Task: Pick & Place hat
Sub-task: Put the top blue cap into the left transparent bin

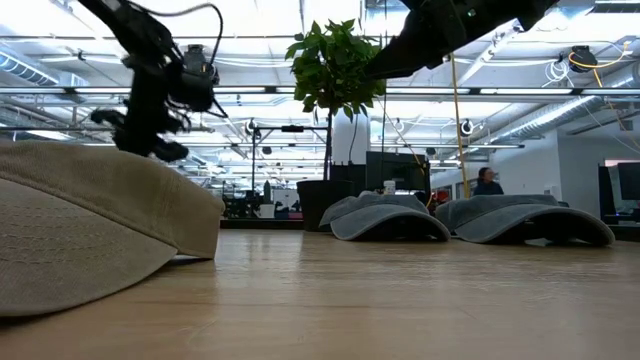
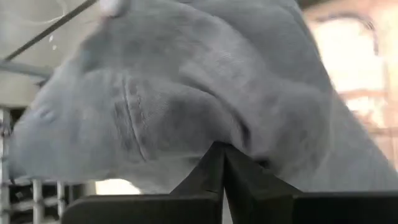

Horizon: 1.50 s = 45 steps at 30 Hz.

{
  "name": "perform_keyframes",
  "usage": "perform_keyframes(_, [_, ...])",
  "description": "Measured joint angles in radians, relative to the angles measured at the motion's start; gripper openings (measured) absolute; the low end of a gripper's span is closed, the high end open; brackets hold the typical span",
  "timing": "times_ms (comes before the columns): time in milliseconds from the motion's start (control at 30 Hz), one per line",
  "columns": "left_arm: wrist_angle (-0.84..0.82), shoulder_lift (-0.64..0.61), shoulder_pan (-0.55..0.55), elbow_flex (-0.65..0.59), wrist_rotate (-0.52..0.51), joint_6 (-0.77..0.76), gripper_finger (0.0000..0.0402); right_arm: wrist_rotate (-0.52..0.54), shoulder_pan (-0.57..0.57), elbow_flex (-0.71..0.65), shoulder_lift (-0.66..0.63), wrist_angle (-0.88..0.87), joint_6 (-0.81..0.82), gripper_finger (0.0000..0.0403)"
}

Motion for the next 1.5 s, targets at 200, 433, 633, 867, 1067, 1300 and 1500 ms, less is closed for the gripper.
perform_keyframes(200, [0.147,0.138,-0.024,0.001,0.076,0.206,0.0005,0.0,0.0,0.0,0.0,-0.003,0.0,0.0313])
perform_keyframes(433, [0.175,0.083,-0.065,0.0,0.127,0.314,0.0003,0.0,0.0,0.0,0.0,-0.003,-0.003,0.0313])
perform_keyframes(633, [0.18,-0.03,-0.1,0.0,0.152,0.462,0.001,0.0,-0.001,0.0,0.0,-0.004,-0.003,0.0313])
perform_keyframes(867, [0.13,-0.132,-0.108,0.0,0.316,0.534,0.0007,0.0,-0.013,0.0,0.0,-0.004,0.002,0.0313])
perform_keyframes(1067, [0.21,-0.091,-0.094,-0.079,0.324,0.499,0.0005,0.0,-0.013,0.0,0.0,-0.004,0.003,0.0313])
perform_keyframes(1300, [0.269,-0.02,-0.09,-0.155,0.332,0.5,0.0007,0.0,-0.013,0.0,0.0,-0.004,0.022,0.0313])
perform_keyframes(1500, [0.206,-0.101,-0.102,-0.102,0.342,0.505,0.0005,0.0,-0.013,0.0,0.0,-0.004,0.02,0.0313])
